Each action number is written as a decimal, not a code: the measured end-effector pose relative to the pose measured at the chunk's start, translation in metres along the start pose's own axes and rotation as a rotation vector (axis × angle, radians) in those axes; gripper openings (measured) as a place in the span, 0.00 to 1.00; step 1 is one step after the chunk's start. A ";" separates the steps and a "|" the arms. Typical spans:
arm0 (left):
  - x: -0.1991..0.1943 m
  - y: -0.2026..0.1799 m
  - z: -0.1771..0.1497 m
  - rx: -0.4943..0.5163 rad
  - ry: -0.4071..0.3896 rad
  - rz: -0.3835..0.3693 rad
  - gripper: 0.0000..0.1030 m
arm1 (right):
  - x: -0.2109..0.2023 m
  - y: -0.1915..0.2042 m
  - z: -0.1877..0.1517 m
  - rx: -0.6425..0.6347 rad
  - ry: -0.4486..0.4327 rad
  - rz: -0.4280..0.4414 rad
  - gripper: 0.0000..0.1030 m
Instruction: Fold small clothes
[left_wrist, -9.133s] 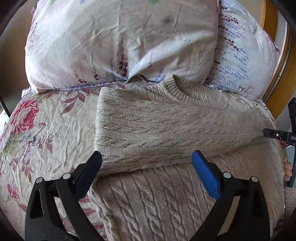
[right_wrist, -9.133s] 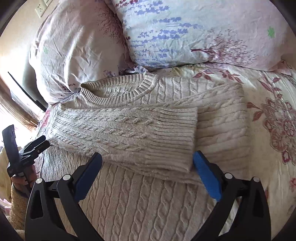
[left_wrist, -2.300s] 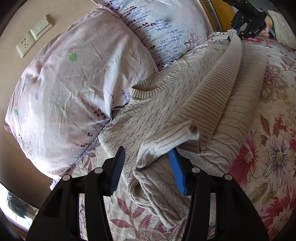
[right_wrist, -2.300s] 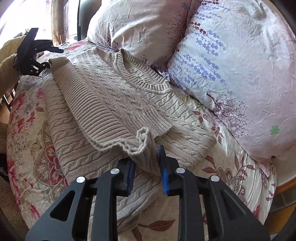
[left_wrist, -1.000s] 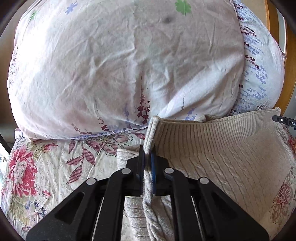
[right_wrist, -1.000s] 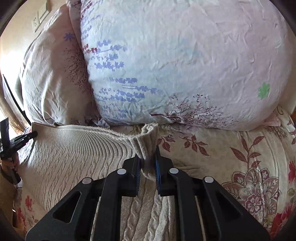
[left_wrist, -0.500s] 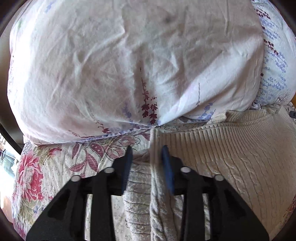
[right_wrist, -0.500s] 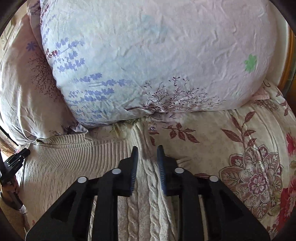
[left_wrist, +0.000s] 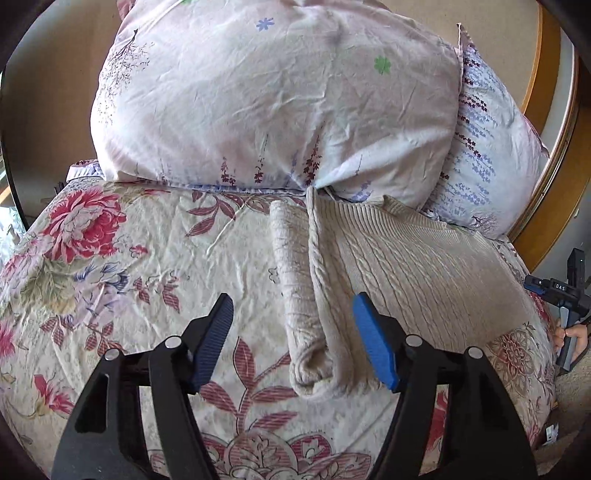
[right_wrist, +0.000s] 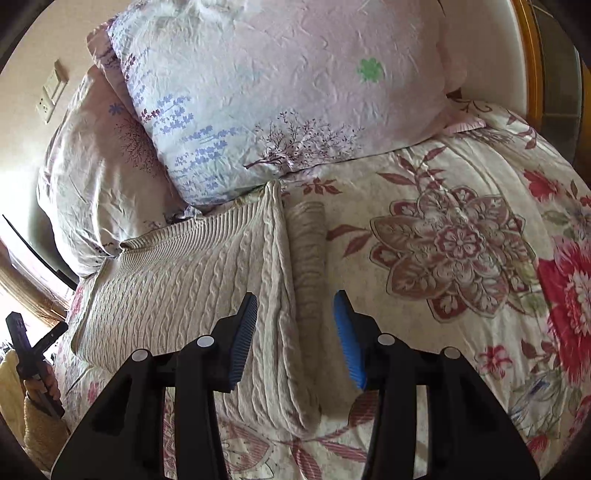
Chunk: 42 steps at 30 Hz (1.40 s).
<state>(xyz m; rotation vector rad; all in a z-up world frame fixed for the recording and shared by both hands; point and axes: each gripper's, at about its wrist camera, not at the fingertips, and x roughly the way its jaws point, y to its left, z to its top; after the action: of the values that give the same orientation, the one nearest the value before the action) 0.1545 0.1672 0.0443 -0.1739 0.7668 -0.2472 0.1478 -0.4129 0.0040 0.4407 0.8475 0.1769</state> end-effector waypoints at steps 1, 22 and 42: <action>-0.004 0.000 -0.004 0.006 0.003 -0.004 0.65 | -0.001 -0.001 -0.003 0.005 0.002 0.001 0.45; 0.023 -0.028 -0.018 0.091 0.097 -0.019 0.09 | -0.023 0.008 -0.031 0.048 -0.007 0.083 0.08; -0.004 -0.021 -0.010 0.059 -0.007 0.094 0.85 | -0.034 0.013 -0.029 0.015 -0.059 -0.185 0.32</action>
<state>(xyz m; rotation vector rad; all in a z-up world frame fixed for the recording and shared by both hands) 0.1416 0.1479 0.0450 -0.0825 0.7581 -0.1799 0.1035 -0.4035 0.0160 0.3775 0.8273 -0.0135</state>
